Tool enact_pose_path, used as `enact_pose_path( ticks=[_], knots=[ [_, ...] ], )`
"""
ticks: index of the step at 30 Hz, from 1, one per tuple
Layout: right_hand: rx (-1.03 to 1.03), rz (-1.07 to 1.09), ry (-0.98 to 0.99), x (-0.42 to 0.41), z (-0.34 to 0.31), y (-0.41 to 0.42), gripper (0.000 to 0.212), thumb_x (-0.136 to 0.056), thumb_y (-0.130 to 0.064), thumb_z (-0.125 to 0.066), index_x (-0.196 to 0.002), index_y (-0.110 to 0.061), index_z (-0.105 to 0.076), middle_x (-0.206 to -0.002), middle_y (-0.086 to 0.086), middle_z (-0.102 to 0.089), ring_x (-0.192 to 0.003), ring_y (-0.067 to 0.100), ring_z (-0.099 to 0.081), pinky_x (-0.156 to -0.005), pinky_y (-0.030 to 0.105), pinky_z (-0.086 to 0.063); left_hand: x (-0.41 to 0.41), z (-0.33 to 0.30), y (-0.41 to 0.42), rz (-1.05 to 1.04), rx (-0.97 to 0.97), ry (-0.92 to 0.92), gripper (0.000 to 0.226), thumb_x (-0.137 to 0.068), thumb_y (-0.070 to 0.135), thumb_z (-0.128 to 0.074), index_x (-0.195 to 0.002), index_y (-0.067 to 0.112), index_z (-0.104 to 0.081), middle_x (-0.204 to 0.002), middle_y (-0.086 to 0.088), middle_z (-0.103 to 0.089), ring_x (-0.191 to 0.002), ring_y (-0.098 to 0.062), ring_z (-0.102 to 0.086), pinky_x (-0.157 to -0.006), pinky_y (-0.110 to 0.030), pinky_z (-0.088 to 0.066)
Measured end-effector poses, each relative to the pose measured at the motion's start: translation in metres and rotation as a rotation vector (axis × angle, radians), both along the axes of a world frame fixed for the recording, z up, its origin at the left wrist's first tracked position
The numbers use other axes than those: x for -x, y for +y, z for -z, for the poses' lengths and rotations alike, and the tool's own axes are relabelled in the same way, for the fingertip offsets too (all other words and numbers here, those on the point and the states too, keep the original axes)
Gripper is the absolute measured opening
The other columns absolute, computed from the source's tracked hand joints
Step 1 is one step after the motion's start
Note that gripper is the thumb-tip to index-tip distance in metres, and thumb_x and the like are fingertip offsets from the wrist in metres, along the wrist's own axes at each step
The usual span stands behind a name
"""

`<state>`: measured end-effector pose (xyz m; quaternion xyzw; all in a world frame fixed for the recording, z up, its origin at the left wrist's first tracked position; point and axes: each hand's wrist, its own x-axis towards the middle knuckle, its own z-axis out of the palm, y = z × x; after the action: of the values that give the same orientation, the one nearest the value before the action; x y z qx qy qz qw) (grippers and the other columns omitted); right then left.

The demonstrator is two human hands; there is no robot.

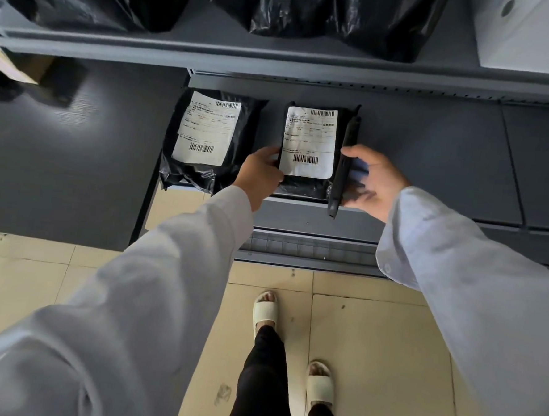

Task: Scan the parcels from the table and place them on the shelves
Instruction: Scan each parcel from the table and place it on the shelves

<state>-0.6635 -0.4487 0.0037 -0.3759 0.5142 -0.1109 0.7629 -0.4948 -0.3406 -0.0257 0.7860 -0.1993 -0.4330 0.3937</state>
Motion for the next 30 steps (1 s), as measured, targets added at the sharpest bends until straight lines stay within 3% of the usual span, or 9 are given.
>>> enact_pose_path(
  ticks=[4,7,9,13,16,20,24,27,30],
  knots=[
    [0.012,0.019,-0.012,0.009,0.000,0.002,0.031,-0.082,-0.030,-0.071,-0.111,-0.018,-0.067,-0.086,0.002,-0.068,-0.078,0.024,-0.065,-0.074,0.041,-0.059,0.005,-0.004,0.002,-0.007,0.004,0.013,0.060,-0.088,-0.012,-0.055,-0.140,0.018,-0.052,-0.102,0.007,-0.067,-0.083,-0.016,-0.064,-0.077,-0.032,-0.059],
    [0.033,0.018,-0.018,0.019,-0.006,0.006,0.019,-0.084,-0.028,-0.070,-0.101,-0.019,-0.066,-0.081,0.000,-0.067,-0.079,0.024,-0.063,-0.082,0.044,-0.055,0.013,-0.018,0.008,-0.013,0.026,-0.037,0.055,-0.089,-0.002,-0.059,-0.141,0.014,-0.050,-0.132,-0.006,-0.062,-0.103,-0.018,-0.062,-0.073,-0.021,-0.053],
    [0.054,0.030,-0.016,0.031,-0.013,0.014,0.015,-0.085,-0.026,-0.070,-0.097,-0.019,-0.064,-0.080,0.000,-0.065,-0.080,0.024,-0.062,-0.086,0.046,-0.054,0.027,-0.039,0.020,-0.070,0.040,-0.048,0.058,-0.091,0.005,-0.061,-0.145,0.019,-0.045,-0.144,-0.002,-0.052,-0.122,-0.019,-0.055,-0.084,-0.024,-0.043],
    [0.014,0.124,-0.060,0.071,-0.033,0.042,0.009,-0.086,-0.023,-0.070,-0.089,-0.018,-0.064,-0.091,0.005,-0.061,-0.087,0.024,-0.059,-0.089,0.051,-0.053,0.081,-0.088,0.073,-0.161,0.200,0.026,0.049,-0.093,0.011,-0.061,-0.139,0.026,-0.051,-0.135,0.010,-0.053,-0.113,-0.005,-0.051,-0.086,-0.019,-0.037],
    [-0.121,0.112,-0.199,0.117,-0.059,0.076,0.039,-0.076,-0.026,-0.076,-0.108,-0.012,-0.060,-0.109,0.013,-0.059,-0.094,0.028,-0.062,-0.097,0.058,-0.049,0.123,-0.106,0.122,-0.213,0.233,0.081,0.041,-0.093,0.010,-0.063,-0.130,0.028,-0.059,-0.130,0.006,-0.059,-0.112,-0.005,-0.057,-0.087,-0.019,-0.044],
    [-0.244,0.026,-0.466,0.191,-0.091,0.137,0.081,-0.054,-0.030,-0.094,-0.124,-0.005,-0.061,-0.121,0.019,-0.066,-0.108,0.034,-0.065,-0.094,0.056,-0.055,0.181,-0.118,0.175,-0.194,0.157,0.185,0.041,-0.094,0.008,-0.061,-0.132,0.025,-0.056,-0.128,0.001,-0.061,-0.113,-0.012,-0.061,-0.105,-0.037,-0.044],
    [-0.209,-0.078,-0.554,0.248,-0.107,0.191,0.093,-0.063,-0.037,-0.093,-0.141,-0.008,-0.052,-0.139,0.021,-0.058,-0.124,0.041,-0.057,-0.099,0.060,-0.050,0.231,-0.134,0.219,-0.099,0.127,0.214,0.041,-0.095,0.010,-0.061,-0.131,0.029,-0.055,-0.125,0.004,-0.063,-0.111,-0.013,-0.062,-0.104,-0.039,-0.047],
    [-0.190,-0.085,-0.535,0.266,-0.107,0.213,0.086,-0.056,-0.034,-0.097,-0.132,-0.011,-0.063,-0.141,0.023,-0.056,-0.123,0.039,-0.059,-0.104,0.067,-0.042,0.255,-0.144,0.243,-0.098,0.125,0.198,0.039,-0.095,0.014,-0.063,-0.128,0.034,-0.058,-0.122,0.006,-0.066,-0.114,-0.017,-0.063,-0.104,-0.041,-0.048],
    [-0.129,-0.091,-0.444,0.269,-0.110,0.229,0.090,-0.042,-0.036,-0.101,-0.123,-0.014,-0.069,-0.135,0.022,-0.060,-0.114,0.036,-0.065,-0.094,0.060,-0.053,0.274,-0.158,0.262,-0.131,0.143,0.180,0.039,-0.094,0.014,-0.063,-0.128,0.034,-0.059,-0.121,0.006,-0.068,-0.113,-0.018,-0.064,-0.101,-0.041,-0.051]
  ],
)
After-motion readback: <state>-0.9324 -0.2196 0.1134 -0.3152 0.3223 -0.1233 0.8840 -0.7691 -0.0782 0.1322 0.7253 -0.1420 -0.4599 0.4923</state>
